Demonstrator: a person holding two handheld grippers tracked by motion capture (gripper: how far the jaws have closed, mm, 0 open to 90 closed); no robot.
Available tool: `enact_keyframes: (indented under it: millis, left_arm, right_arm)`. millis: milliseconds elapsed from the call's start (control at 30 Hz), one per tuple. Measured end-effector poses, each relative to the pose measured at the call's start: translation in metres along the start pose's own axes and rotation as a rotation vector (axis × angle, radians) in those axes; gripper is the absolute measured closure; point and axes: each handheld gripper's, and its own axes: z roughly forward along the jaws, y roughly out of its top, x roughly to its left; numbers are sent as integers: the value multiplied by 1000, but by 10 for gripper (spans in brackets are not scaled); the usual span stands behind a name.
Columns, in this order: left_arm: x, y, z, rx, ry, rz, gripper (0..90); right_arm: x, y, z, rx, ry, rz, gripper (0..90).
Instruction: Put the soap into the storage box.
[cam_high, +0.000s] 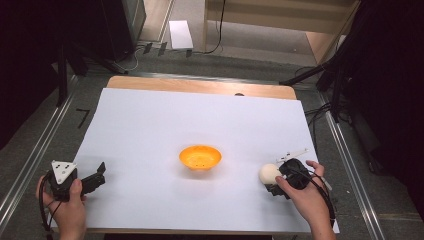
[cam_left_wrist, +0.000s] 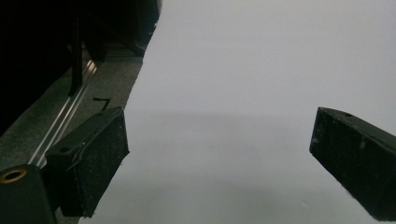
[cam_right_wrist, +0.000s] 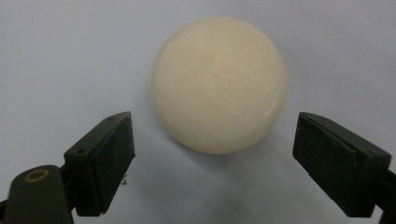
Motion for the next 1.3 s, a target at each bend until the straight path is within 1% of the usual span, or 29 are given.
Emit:
enact_keyframes:
  millis: [200, 267, 333, 400, 467, 600, 700, 767, 900, 1000, 1100, 1233, 1300]
  left_arm:
    - [0, 0, 0, 3, 4, 0, 49]
    - [0, 0, 0, 2, 1, -4, 49]
    - [0, 0, 0, 2, 1, -2, 49]
    - [0, 0, 0, 5, 1, -1, 50]
    - [1, 0, 1, 7, 1, -8, 50]
    - [2, 0, 1, 8, -9, -22, 50]
    - [2, 0, 1, 9, -6, -19, 50]
    - [2, 0, 1, 7, -5, -18, 52]
    - [2, 0, 1, 9, -7, -24, 52]
    - [2, 0, 1, 8, -7, -20, 52]
    - [2, 0, 1, 9, -7, -22, 53]
    - [3, 0, 1, 10, -8, -21, 52]
    - [3, 0, 1, 9, -9, -24, 53]
  right_arm:
    - [2, 7, 5, 10, 3, 21, 136]
    - [2, 8, 7, 10, 12, 26, 166]
    - [1, 9, 9, 13, 2, 26, 190]
    - [0, 10, 10, 18, -1, 39, 210]
    - [0, 11, 11, 15, -5, 47, 227]
    - [0, 14, 14, 16, -7, 55, 228]
    - [-1, 15, 16, 17, -2, 63, 233]
    - [-1, 16, 16, 26, 2, 78, 234]
    - [-2, 16, 16, 26, 7, 91, 233]
    - [-2, 18, 19, 13, 9, 114, 234]
    - [0, 20, 21, 7, -2, 131, 235]
    - [0, 23, 24, 4, -9, 142, 238]
    - [0, 24, 25, 5, -10, 139, 240]
